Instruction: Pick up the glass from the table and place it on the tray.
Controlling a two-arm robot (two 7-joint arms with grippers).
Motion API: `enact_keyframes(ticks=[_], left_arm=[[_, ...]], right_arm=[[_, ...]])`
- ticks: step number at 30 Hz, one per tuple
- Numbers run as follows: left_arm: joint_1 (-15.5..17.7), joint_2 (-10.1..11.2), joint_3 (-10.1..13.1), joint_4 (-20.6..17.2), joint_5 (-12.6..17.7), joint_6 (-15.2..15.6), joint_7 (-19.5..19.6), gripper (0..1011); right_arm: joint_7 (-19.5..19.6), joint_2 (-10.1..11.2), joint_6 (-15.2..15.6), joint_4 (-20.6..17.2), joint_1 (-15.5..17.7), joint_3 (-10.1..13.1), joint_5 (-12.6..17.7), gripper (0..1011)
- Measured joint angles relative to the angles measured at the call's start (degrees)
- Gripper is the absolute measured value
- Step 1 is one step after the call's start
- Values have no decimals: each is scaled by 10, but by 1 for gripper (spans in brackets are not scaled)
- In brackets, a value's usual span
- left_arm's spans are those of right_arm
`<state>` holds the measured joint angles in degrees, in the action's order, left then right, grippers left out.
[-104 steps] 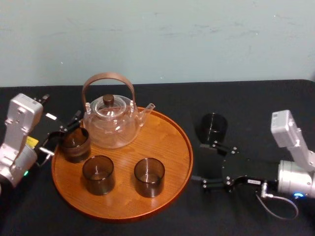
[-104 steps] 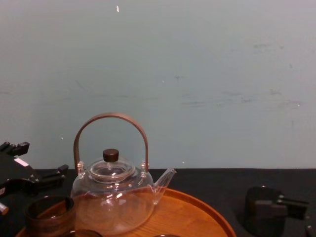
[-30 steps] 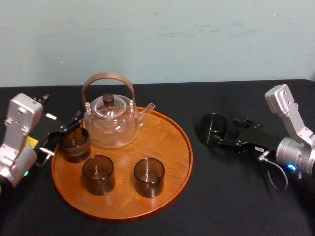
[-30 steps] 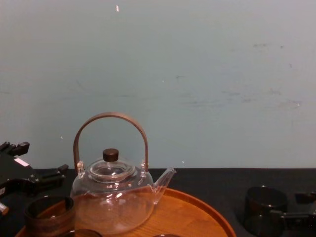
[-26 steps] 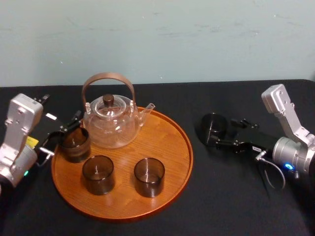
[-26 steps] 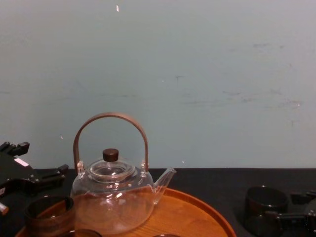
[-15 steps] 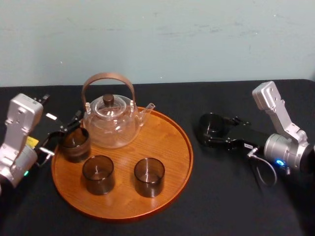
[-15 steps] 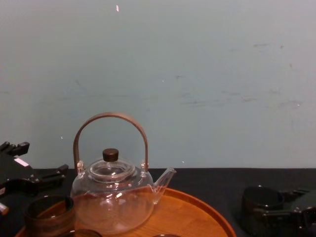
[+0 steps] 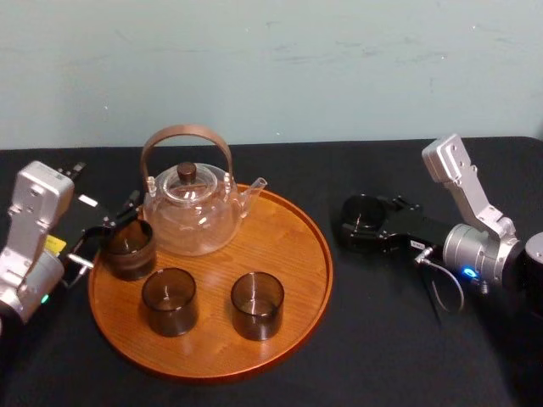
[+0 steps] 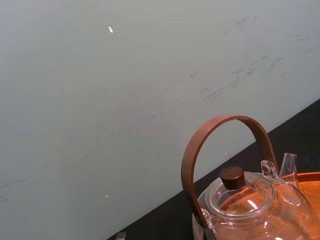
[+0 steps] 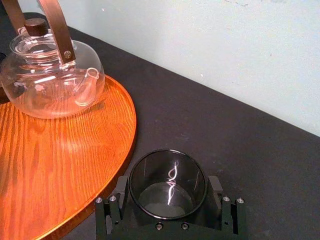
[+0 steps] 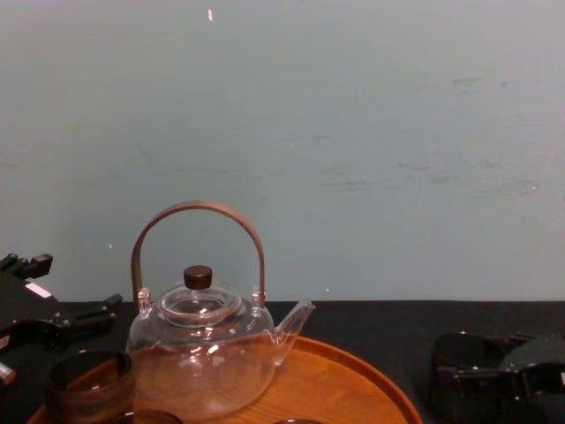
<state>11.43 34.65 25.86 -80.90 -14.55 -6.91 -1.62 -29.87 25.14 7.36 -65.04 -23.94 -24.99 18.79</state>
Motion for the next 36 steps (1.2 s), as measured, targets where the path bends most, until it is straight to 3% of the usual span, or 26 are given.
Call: enact_keyframes(ticks=[12, 19, 36], left_arm=[[0, 0, 0, 0, 0, 0, 0, 1002], [0, 0, 0, 0, 0, 0, 0, 1001], [0, 0, 0, 0, 0, 0, 0, 1002]], right_arm=[[4, -3, 1, 3, -2, -1, -6, 1002], [4, -3, 1, 3, -2, -1, -5, 902], [0, 0, 1, -4, 2, 2, -1, 902]])
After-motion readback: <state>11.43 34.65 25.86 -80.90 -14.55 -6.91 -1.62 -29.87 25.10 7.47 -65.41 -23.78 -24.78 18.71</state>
